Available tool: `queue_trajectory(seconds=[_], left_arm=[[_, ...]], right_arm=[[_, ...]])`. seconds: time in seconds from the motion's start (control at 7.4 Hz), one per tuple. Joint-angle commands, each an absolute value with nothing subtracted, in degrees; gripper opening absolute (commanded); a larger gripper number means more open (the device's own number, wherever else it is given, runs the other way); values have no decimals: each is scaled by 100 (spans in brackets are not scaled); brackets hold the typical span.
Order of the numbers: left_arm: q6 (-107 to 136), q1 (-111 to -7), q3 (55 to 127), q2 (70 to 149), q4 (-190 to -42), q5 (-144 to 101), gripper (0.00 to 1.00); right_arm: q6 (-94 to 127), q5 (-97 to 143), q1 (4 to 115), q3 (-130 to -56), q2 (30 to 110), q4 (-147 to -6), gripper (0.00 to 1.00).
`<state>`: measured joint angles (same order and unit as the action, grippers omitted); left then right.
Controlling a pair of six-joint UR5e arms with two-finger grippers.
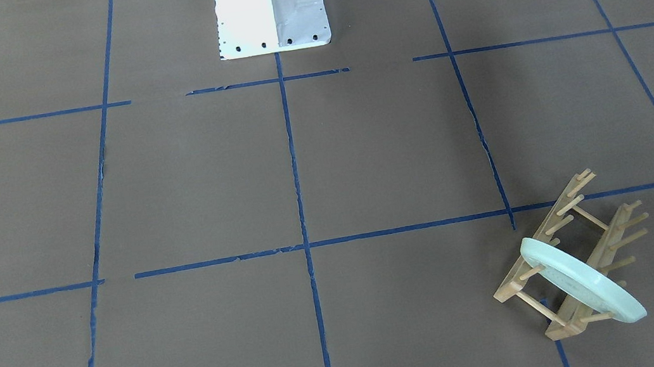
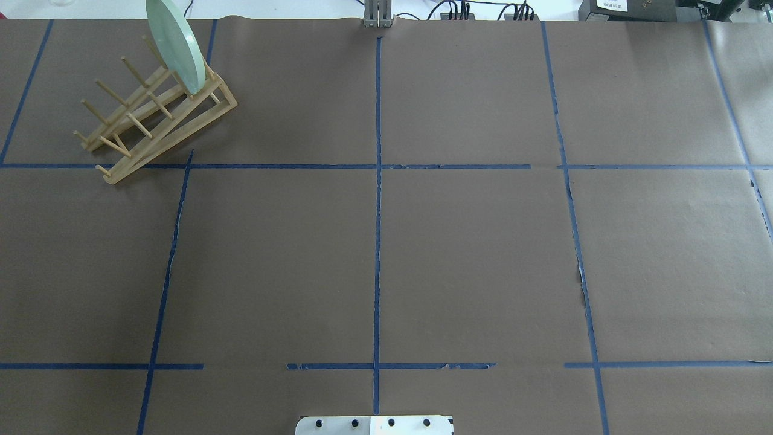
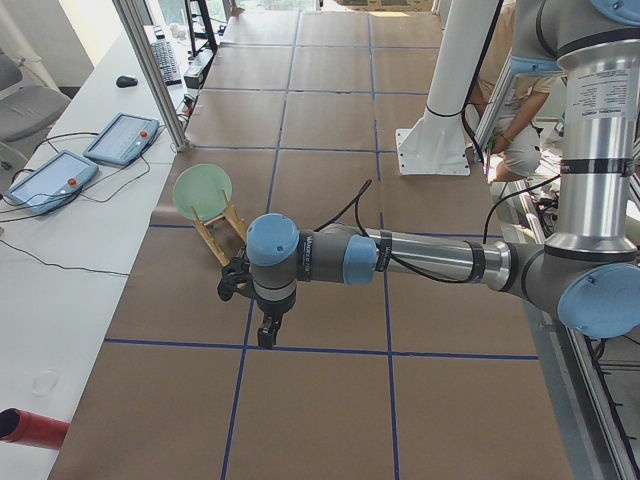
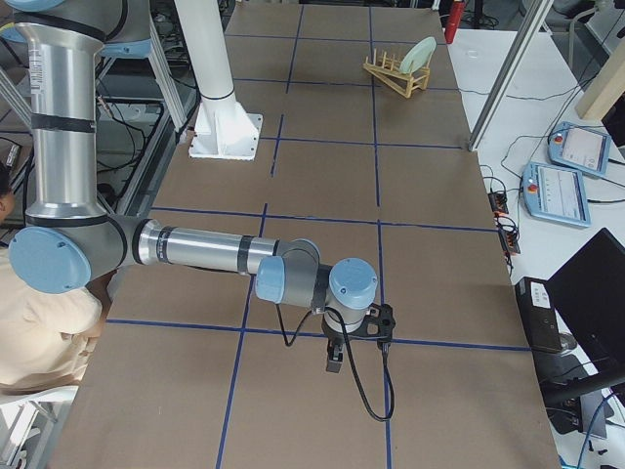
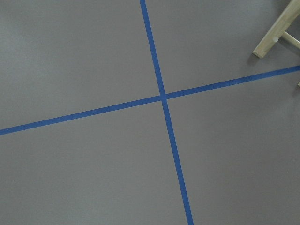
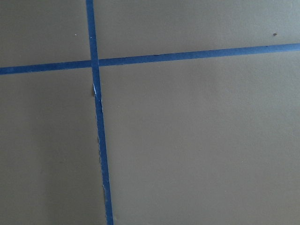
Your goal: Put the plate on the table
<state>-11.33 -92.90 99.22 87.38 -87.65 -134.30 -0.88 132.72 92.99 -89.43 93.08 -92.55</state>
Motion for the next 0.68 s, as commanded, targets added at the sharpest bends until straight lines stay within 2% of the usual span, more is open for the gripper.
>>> queue_trajectory(seconds=[0.0, 0.54], left_arm=[[-1134, -9290, 10010, 8745, -8771, -13430, 100], [-1090, -9290, 10011, 9544, -8797, -13341, 100]], right_arm=[[-88, 13271, 9299, -8947, 9308, -9255, 100], [-88, 13271, 9299, -8939, 9308, -9255, 100]])
